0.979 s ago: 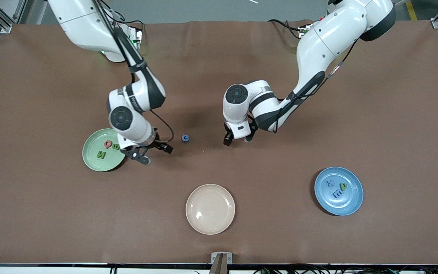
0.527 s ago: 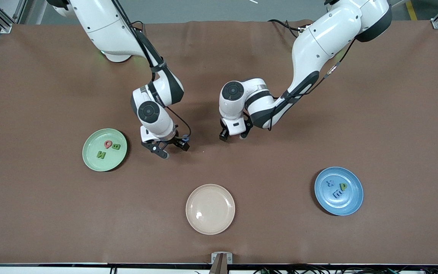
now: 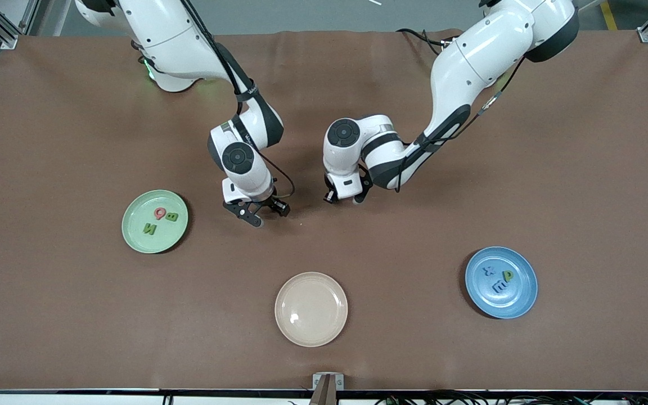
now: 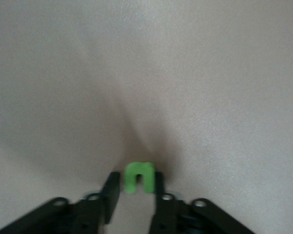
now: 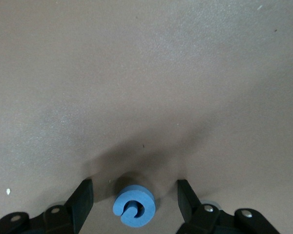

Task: Sort upper and lower case letters into plates
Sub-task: 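Grasp the blue C with the right gripper while the left gripper grasps n, then drop C on the green plate while the left gripper drops n on the blue plate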

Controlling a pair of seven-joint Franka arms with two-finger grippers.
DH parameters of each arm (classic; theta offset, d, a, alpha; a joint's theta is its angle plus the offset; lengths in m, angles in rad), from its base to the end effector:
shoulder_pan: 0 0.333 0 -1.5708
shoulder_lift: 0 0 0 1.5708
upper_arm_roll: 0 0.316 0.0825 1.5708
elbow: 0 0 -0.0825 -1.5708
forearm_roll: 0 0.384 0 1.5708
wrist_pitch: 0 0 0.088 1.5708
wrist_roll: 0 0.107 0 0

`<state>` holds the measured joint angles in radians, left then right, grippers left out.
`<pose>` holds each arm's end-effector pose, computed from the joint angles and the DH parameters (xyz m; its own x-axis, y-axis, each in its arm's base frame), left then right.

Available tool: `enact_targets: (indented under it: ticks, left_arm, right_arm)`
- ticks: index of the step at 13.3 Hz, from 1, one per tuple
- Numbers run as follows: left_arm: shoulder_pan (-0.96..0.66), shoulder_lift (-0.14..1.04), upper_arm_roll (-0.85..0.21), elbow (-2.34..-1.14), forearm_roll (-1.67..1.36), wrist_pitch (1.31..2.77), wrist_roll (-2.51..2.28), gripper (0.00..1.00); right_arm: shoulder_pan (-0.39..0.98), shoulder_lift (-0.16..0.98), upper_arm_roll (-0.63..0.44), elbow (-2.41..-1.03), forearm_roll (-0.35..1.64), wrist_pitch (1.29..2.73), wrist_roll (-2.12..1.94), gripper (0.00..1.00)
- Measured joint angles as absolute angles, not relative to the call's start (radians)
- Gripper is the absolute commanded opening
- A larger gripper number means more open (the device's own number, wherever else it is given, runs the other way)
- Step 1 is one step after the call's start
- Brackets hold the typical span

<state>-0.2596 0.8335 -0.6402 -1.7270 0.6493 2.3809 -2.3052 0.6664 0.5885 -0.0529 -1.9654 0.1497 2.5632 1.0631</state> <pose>0.4485 -0.4911 0.1755 0.4566 0.8889 -0.0364 0.8896 -0.4557 0.0306 0.5034 0.3526 0.1705 0.8439 -0.5347 -0.0429 -0.5362 -0.8435 -0.0335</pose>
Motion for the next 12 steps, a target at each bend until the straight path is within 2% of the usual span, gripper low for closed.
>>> enact_targets:
  ticks: [5, 7, 9, 10, 12]
  left_arm:
    - [-0.179, 0.814, -0.632, -1.711, 0.651, 2.352, -2.148, 0.01]
    - [-0.110, 0.783, -0.632, -1.703, 0.651, 2.337, -2.029, 0.01]
    - [-0.034, 0.754, -0.633, -1.688, 0.651, 2.314, -1.904, 0.01]
    - [0.000, 0.747, -0.633, -1.677, 0.651, 2.290, -1.828, 0.01]
    - [0.069, 0.741, -0.632, -1.658, 0.651, 2.240, -1.673, 0.01]
  right_arm:
    - [0.679, 0.585, -0.055, -1.966, 0.150, 2.562, 1.083, 0.62]
    - [0.684, 0.584, -0.055, -1.966, 0.149, 2.561, 1.086, 0.42]
    - [0.688, 0.581, -0.055, -1.966, 0.149, 2.560, 1.088, 0.13]
    - [0.690, 0.578, -0.055, -1.966, 0.149, 2.558, 1.089, 0.04]
    - [0.690, 0.567, -0.057, -1.969, 0.150, 2.532, 1.090, 0.01]
